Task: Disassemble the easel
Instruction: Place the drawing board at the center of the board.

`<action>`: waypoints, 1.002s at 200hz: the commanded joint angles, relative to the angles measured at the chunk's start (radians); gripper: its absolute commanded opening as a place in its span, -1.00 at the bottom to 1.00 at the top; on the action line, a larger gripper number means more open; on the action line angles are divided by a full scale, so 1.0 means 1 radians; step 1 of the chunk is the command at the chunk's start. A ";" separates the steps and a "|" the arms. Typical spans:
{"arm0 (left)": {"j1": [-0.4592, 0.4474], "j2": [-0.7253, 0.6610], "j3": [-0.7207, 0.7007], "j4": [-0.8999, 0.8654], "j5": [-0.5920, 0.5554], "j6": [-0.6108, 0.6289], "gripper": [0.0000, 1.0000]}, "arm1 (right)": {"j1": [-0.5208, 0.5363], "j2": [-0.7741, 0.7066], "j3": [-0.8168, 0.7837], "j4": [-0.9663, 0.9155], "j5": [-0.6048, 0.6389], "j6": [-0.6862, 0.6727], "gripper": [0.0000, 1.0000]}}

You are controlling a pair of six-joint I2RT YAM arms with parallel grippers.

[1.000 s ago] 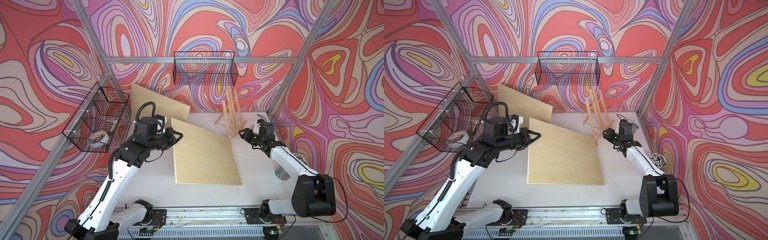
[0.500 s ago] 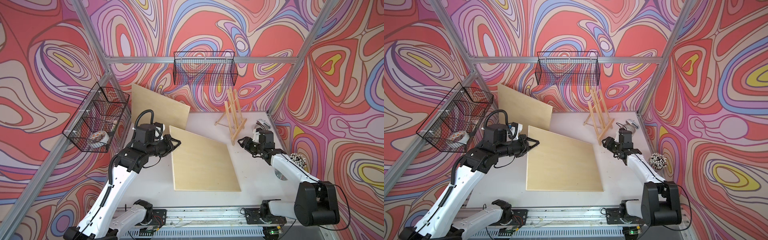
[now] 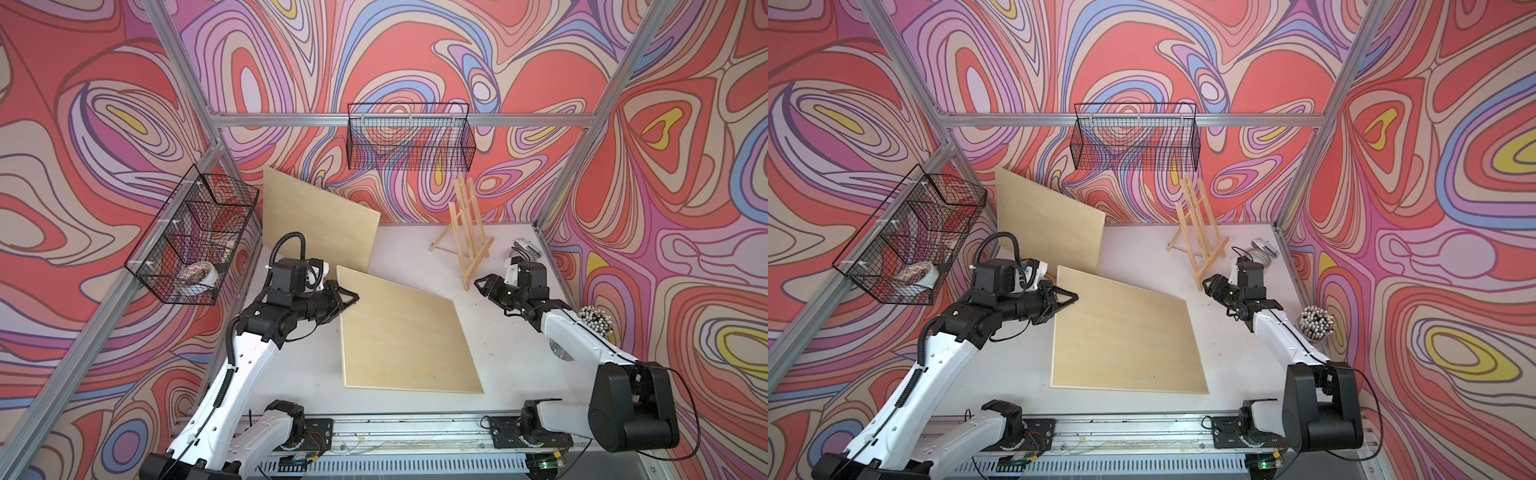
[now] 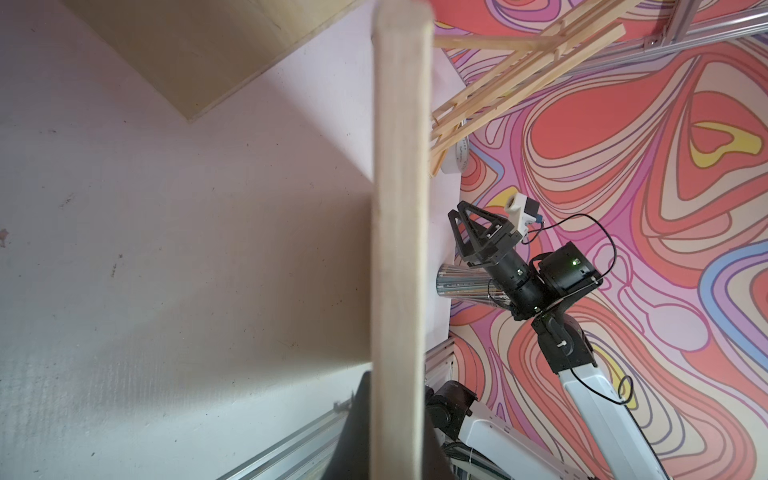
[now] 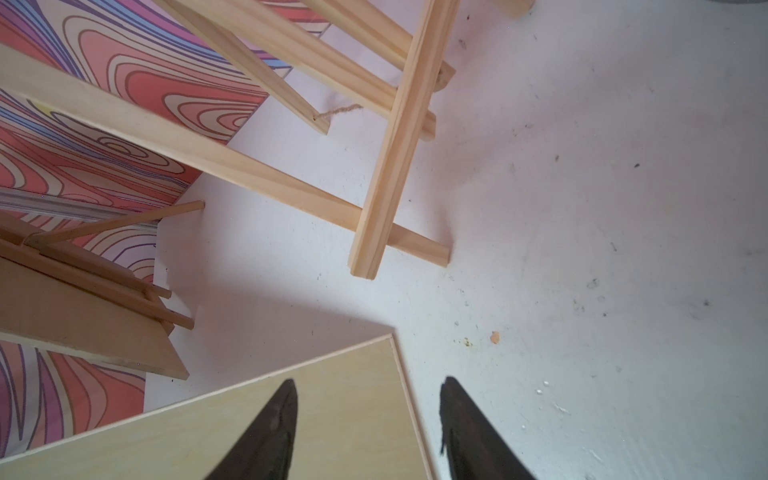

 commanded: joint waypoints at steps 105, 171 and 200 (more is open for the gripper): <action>-0.026 0.101 -0.299 0.427 0.135 -0.142 -1.00 | -0.003 0.025 -0.026 0.043 -0.033 -0.007 0.14; -0.154 0.174 -0.366 0.594 -0.007 -0.234 -1.00 | -0.003 0.018 -0.031 0.049 -0.029 -0.008 0.14; -0.176 0.226 -0.393 0.699 -0.063 -0.280 -1.00 | -0.002 0.019 -0.032 0.049 -0.030 -0.008 0.14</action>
